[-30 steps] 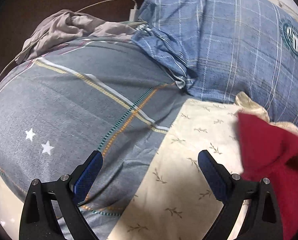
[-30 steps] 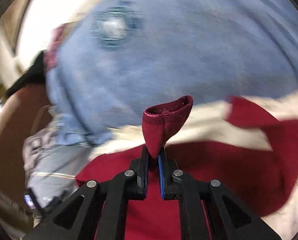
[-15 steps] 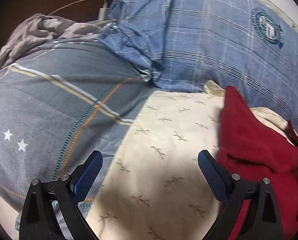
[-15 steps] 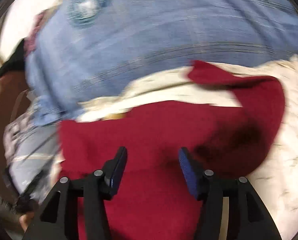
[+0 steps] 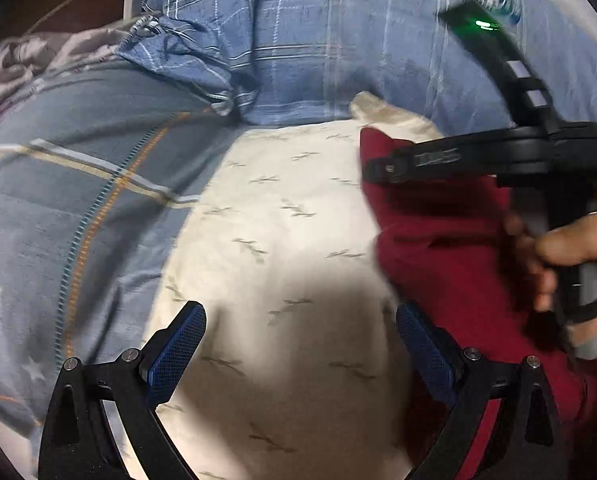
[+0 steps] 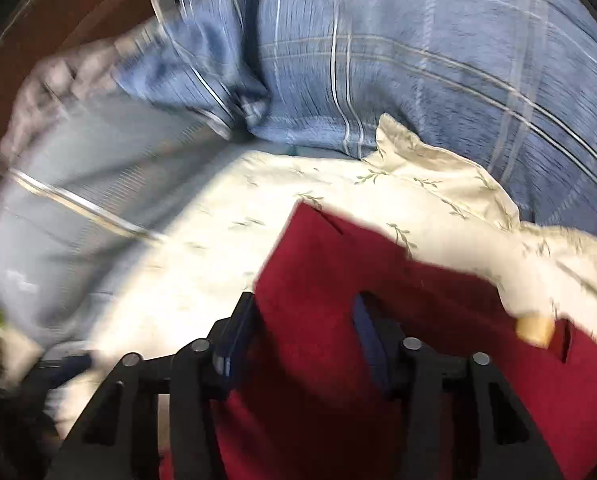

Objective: Fold small clothes

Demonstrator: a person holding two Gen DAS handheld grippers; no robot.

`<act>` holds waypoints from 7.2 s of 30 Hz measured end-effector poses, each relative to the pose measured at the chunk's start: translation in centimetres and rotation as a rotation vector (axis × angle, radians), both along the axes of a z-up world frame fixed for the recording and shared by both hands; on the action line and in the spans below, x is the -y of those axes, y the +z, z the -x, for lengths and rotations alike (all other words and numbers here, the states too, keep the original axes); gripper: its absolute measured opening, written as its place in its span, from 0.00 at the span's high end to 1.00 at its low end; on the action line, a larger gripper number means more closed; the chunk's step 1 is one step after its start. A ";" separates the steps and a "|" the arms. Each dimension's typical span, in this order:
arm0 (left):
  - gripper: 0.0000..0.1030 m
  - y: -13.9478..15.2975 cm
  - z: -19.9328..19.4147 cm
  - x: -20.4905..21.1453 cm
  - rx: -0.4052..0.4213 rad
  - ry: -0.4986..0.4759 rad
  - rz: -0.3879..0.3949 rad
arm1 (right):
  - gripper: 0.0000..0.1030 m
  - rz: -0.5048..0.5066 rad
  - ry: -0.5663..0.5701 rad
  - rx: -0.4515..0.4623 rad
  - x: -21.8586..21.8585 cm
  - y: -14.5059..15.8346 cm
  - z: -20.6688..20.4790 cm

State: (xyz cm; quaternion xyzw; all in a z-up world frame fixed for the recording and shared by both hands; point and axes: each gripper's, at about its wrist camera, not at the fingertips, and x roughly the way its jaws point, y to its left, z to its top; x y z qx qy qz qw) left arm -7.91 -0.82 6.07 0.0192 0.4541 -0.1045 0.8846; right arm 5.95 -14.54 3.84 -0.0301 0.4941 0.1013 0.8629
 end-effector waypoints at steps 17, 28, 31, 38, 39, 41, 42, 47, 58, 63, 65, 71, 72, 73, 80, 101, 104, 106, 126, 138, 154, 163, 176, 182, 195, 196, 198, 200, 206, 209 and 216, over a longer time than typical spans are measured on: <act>0.07 1.0 1.3 -1.0 0.055 0.037 0.116 | 0.26 -0.071 -0.287 0.092 15.2 6.1 18.9; 0.07 0.6 1.6 -1.9 0.067 0.117 0.086 | 0.25 -0.391 -0.130 0.068 11.0 6.1 25.6; 0.07 0.4 1.7 -2.6 0.047 0.149 0.102 | 0.25 -0.413 0.035 0.036 4.4 6.1 25.8; 0.07 0.8 1.9 -3.5 0.055 0.174 0.123 | 0.28 -0.312 0.059 -0.094 -4.2 1.4 23.5; 0.07 0.9 1.9 -3.7 0.054 0.174 0.127 | 0.30 -0.317 0.057 -0.105 -4.8 0.6 23.2; 0.07 1.0 1.9 -4.1 0.055 0.177 0.132 | 0.62 -0.244 0.042 -0.126 -5.9 -1.2 22.3; 0.07 1.1 1.9 -4.3 0.055 0.180 0.137 | 0.71 -0.189 0.044 -0.097 -6.2 -1.4 22.2; 0.07 2.2 2.4 -5.4 0.092 0.195 0.177 | 0.93 -0.213 0.110 -0.114 -6.4 -0.7 22.3; 0.07 2.0 3.2 -2.7 0.125 0.108 0.129 | 0.71 -0.454 0.149 -0.164 -3.9 -0.2 22.6; 0.07 2.1 3.3 -0.9 0.146 0.054 0.131 | 0.46 -0.305 -0.102 0.060 6.6 4.9 22.2; 0.07 2.1 3.4 -0.3 0.161 0.031 0.127 | 0.42 -0.232 -0.256 0.096 11.8 5.5 21.1; 0.07 1.5 3.0 1.3 0.152 -0.016 0.106 | 0.41 -0.036 -0.570 0.124 23.5 6.1 16.3; 0.07 1.3 2.8 1.3 0.144 -0.017 0.102 | 0.41 0.002 -0.599 0.132 24.9 6.2 15.5; 0.07 1.2 2.6 1.4 0.137 -0.016 0.102 | 0.41 0.035 -0.615 0.135 26.4 6.3 14.7; 0.07 0.7 1.1 1.5 0.107 0.009 0.107 | 0.38 -0.129 -0.689 0.128 31.7 5.9 13.1; 0.07 0.6 0.4 1.5 0.112 0.045 0.115 | 0.97 -0.419 -0.470 0.115 30.1 10.2 16.0; 0.07 1.0 0.9 1.1 0.118 0.062 0.133 | 0.96 -0.361 -0.245 0.055 25.5 14.3 17.5; 0.07 1.3 1.3 0.9 0.129 0.065 0.143 | 0.95 -0.338 -0.119 0.011 22.3 15.5 17.2; 0.07 1.8 1.6 -0.1 0.156 0.043 0.190 | 0.45 -0.325 -0.210 0.007 20.2 9.5 14.6; 0.06 4.1 -0.8 4.7 0.147 -0.120 0.274 | 0.29 -0.310 -0.553 0.095 32.5 6.0 26.2; 0.92 6.2 -7.1 13.8 0.085 -0.300 0.191 | 0.87 -0.380 -0.545 0.112 32.7 2.3 22.4; 0.90 0.3 -10.4 11.6 -0.044 -0.165 0.124 | 0.58 -0.230 -0.660 0.159 32.8 4.0 25.2; 0.36 3.9 -4.3 10.9 0.015 -0.204 0.038 | 0.56 -0.168 -0.579 0.084 30.9 2.6 21.8; 0.34 3.2 -0.7 6.2 -0.016 -0.137 0.052 | 0.56 -0.070 -0.530 0.108 29.1 3.5 24.5; 0.34 2.5 7.5 -1.4 -0.103 -0.066 0.129 | 0.37 -0.205 -0.491 0.093 25.9 4.9 32.1; 0.34 2.5 8.3 -2.0 -0.108 -0.066 0.143 | 0.37 -0.220 -0.482 0.090 25.6 5.0 33.1; 0.34 2.7 9.6 -2.6 -0.115 -0.073 0.162 | 0.37 -0.245 -0.461 0.075 24.7 4.7 35.1; 0.34 2.7 10.6 -3.0 -0.116 -0.083 0.170 | 0.36 -0.247 -0.451 0.055 23.8 4.2 37.0; 0.34 2.8 14.0 -3.7 -0.131 -0.111 0.164 | 0.36 -0.275 -0.458 -0.004 22.2 2.5 41.4; 0.34 2.5 15.3 -4.1 -0.162 -0.111 0.163 | 0.35 -0.301 -0.429 -0.044 21.4 1.3 42.5; 0.34 2.4 17.7 -3.9 -0.151 -0.121 0.107 | 0.33 -0.292 -0.358 -0.043 19.4 0.8 43.5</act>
